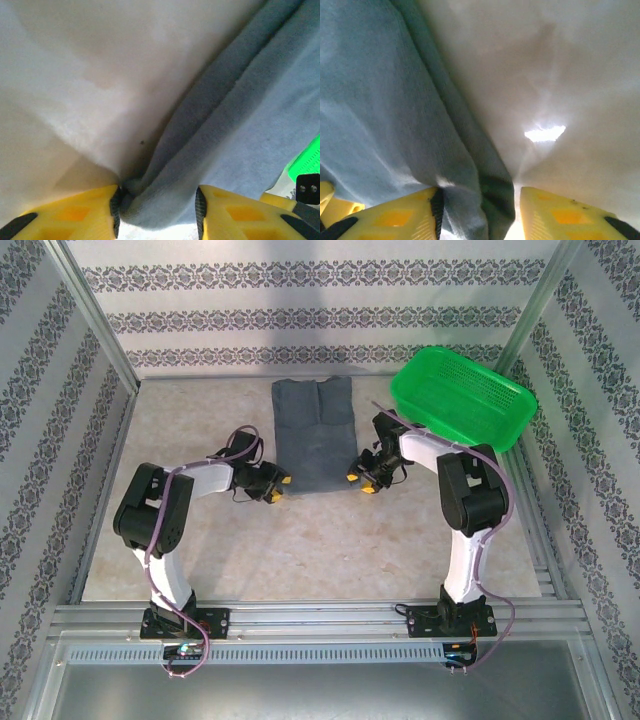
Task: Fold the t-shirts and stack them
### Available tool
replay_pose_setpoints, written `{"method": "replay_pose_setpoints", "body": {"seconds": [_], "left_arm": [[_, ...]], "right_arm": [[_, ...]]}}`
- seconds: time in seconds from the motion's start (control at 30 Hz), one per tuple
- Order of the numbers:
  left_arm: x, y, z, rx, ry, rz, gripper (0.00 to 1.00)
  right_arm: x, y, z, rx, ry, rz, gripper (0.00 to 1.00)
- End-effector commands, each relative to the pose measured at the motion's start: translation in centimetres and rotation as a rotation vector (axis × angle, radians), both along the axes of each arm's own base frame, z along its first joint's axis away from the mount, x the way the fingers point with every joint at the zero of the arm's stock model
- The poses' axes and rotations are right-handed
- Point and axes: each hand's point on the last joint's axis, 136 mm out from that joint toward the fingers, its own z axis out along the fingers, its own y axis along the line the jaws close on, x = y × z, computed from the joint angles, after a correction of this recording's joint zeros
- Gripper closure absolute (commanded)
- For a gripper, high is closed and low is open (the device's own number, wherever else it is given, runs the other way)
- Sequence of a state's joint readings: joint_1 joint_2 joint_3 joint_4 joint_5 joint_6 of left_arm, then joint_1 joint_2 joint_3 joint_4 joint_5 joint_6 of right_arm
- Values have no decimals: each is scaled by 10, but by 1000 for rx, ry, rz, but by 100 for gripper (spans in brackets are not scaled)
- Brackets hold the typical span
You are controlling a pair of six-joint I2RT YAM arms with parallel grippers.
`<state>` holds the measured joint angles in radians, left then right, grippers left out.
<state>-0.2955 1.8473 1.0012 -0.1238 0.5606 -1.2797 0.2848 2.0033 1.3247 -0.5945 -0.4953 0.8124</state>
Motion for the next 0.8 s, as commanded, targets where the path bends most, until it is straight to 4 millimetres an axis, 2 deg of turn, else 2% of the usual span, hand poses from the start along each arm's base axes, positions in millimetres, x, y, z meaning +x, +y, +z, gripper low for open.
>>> {"method": "replay_pose_setpoints", "body": {"seconds": [0.0,0.17,0.23,0.37,0.5,0.63,0.77], "left_arm": [[16,-16,-8,-19,-47,-22,64],[20,-12,-4,21,-65,-30,97],[14,-9,0,33,-68,-39,100],[-7,-4,9,49,-53,-84,100],[-49,2,12,53,-7,-175,100],[-101,8,22,57,23,-280,100],[-144,4,48,40,-27,-371,100]], "right_arm": [[8,9,-1,16,4,-7,65],[12,7,3,-6,-16,-5,93],[10,4,8,-14,-25,-1,100],[-5,4,18,-18,-27,38,100],[-46,7,22,-6,8,107,100],[-113,11,22,8,95,212,100],[-167,15,43,54,162,279,100]]}}
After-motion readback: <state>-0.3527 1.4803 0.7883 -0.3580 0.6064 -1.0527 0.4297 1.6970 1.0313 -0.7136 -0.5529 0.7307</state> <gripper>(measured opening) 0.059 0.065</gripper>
